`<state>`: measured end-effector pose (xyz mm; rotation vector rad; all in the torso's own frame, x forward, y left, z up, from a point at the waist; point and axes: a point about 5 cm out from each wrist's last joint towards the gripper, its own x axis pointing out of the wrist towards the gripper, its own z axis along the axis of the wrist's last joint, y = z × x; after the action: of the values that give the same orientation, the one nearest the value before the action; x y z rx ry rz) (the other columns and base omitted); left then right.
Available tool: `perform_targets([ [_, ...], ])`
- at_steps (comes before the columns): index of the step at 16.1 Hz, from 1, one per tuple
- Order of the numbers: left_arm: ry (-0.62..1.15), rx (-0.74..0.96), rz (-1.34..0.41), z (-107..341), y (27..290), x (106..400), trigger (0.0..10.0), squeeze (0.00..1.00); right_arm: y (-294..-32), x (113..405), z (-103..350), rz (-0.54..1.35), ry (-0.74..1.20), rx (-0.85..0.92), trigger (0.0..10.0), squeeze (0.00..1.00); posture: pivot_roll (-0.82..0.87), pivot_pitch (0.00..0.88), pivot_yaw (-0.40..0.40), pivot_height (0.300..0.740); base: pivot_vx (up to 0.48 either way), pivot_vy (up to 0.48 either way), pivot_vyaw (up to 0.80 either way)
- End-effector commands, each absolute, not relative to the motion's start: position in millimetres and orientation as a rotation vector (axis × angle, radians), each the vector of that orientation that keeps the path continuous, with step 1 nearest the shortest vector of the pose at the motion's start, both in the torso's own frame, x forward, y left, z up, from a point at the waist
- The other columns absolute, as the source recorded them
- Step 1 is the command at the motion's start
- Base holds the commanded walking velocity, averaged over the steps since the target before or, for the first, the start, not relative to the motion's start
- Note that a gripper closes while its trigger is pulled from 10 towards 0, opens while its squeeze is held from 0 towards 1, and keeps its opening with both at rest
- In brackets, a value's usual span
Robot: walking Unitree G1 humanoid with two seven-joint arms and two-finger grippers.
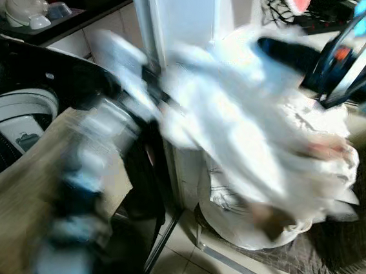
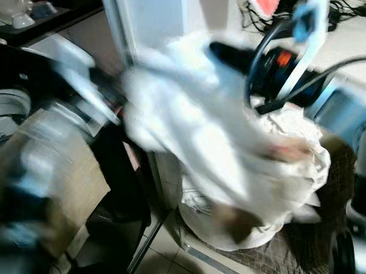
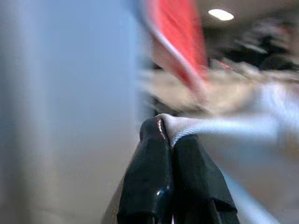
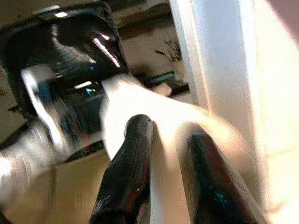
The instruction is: Clothes washing
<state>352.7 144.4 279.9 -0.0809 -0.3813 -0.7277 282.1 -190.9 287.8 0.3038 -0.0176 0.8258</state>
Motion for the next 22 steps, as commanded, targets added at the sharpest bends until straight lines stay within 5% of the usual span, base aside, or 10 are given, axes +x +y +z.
perform_targets([
  [1, -0.491, -0.027, -0.622, 308.4, 164.5, 356.7, 0.0, 0.00, -186.3, 278.1, 291.0, 0.842, -0.029, 0.248, 10.0, 0.00, -0.15, 0.000, 0.058, 0.740, 0.000, 0.000, 0.00],
  [2, -0.532, 0.020, -0.553, 323.8, 177.5, 359.2, 0.0, 0.00, -185.4, 276.9, 289.1, 0.845, -0.022, 0.237, 10.0, 0.00, -0.15, 0.000, 0.058, 0.740, 0.000, 0.000, 0.00],
  [3, -0.727, 0.188, -0.263, 395.8, 224.5, 355.6, 0.0, 0.00, -180.8, 273.4, 284.2, 0.863, -0.006, 0.213, 10.0, 0.00, -0.15, 0.000, 0.058, 0.740, 0.000, 0.000, 0.00],
  [7, -0.978, 0.580, 0.166, 481.8, 268.4, 316.9, 0.0, 0.00, -172.7, 271.5, 281.9, 0.883, -0.012, 0.207, 10.0, 0.00, -0.15, 0.000, 0.065, 0.740, 0.000, 0.000, 0.00],
  [10, -0.655, 0.737, 0.223, 438.3, 282.4, 349.9, 0.0, 0.00, -163.1, 268.3, 277.0, 0.908, -0.002, 0.196, 10.0, 0.00, -0.15, 0.000, 0.068, 0.740, 0.000, 0.000, 0.00],
  [11, -0.434, 0.726, 0.170, 400.6, 288.3, 370.3, 10.0, 0.00, -155.9, 265.9, 272.4, 0.925, 0.014, 0.176, 10.0, 0.00, -0.15, 0.000, 0.067, 0.740, 0.000, 0.000, 0.00],
  [15, 0.254, 0.592, 0.169, 253.7, 335.7, 374.6, 10.0, 0.00, -114.9, 248.2, 244.0, 1.029, 0.083, 0.101, 10.0, 0.00, -0.15, 0.000, 0.063, 0.740, 0.000, 0.000, 0.00],
  [16, 0.297, 0.566, 0.160, 246.5, 340.0, 371.3, 10.0, 0.89, -112.7, 247.0, 243.1, 1.033, 0.087, 0.105, 10.0, 0.00, -0.16, 0.000, 0.062, 0.740, 0.000, 0.000, 0.00],
  [17, 0.304, 0.549, 0.162, 246.1, 341.2, 370.5, 10.0, 1.00, -112.3, 246.3, 242.7, 1.036, 0.091, 0.105, 10.0, 0.00, -0.15, 0.000, 0.059, 0.740, 0.000, 0.000, 0.00],
  [22, 0.329, 0.582, 0.212, 260.5, 351.7, 366.8, 10.0, 1.00, -115.5, 251.2, 236.4, 0.994, 0.125, 0.069, 10.0, 0.00, -0.15, 0.000, 0.052, 0.740, 0.000, 0.000, 0.00],
])
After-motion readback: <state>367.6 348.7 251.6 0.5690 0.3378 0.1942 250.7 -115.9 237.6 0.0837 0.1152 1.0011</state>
